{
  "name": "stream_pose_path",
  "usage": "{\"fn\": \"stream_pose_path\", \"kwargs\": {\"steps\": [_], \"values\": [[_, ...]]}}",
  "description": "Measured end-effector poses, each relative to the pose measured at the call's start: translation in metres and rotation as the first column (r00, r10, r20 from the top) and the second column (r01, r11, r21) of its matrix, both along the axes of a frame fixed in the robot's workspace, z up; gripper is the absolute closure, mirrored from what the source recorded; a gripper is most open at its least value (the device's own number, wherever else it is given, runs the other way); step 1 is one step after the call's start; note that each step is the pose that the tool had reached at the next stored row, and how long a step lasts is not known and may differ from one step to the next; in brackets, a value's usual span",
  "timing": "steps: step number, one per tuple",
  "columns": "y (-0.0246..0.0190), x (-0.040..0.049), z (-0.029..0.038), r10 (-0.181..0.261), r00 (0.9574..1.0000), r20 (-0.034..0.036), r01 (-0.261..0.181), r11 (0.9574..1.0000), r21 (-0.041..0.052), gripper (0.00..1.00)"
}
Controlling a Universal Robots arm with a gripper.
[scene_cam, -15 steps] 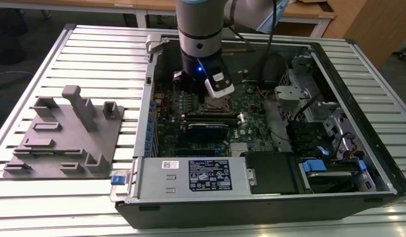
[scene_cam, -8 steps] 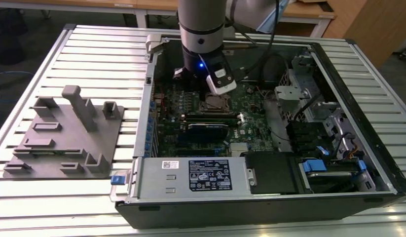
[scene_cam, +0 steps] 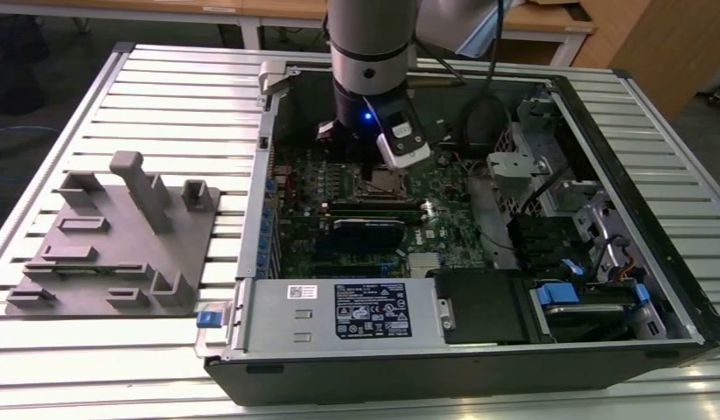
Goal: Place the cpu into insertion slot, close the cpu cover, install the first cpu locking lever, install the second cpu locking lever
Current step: 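Install the second cpu locking lever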
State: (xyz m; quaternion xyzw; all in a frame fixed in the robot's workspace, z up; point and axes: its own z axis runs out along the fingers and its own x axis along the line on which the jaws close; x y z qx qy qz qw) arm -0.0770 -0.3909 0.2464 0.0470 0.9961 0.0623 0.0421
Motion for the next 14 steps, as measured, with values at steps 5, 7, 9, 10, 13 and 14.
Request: {"fn": "stream_pose_path", "kwargs": {"steps": [5, 7, 9, 10, 13, 14], "values": [[-0.0021, 0.0003, -0.0007, 0.000, 1.0000, 0.0001, 0.000, 0.9999, -0.0143, 0.89], [-0.0021, 0.0018, -0.0011, 0.000, 1.0000, 0.0001, 0.000, 0.9998, -0.0192, 0.89], [-0.0021, 0.0038, -0.0016, 0.000, 1.0000, 0.0000, 0.000, 0.9997, -0.0240, 0.89], [-0.0021, 0.0048, -0.0020, 0.000, 1.0000, 0.0000, 0.000, 0.9997, -0.0260, 0.89], [-0.0021, 0.0055, -0.0041, 0.000, 1.0000, -0.0002, 0.000, 0.9996, -0.0291, 0.89], [-0.0021, 0.0055, -0.0053, 0.000, 1.0000, -0.0002, 0.000, 0.9996, -0.0292, 0.89]]}}
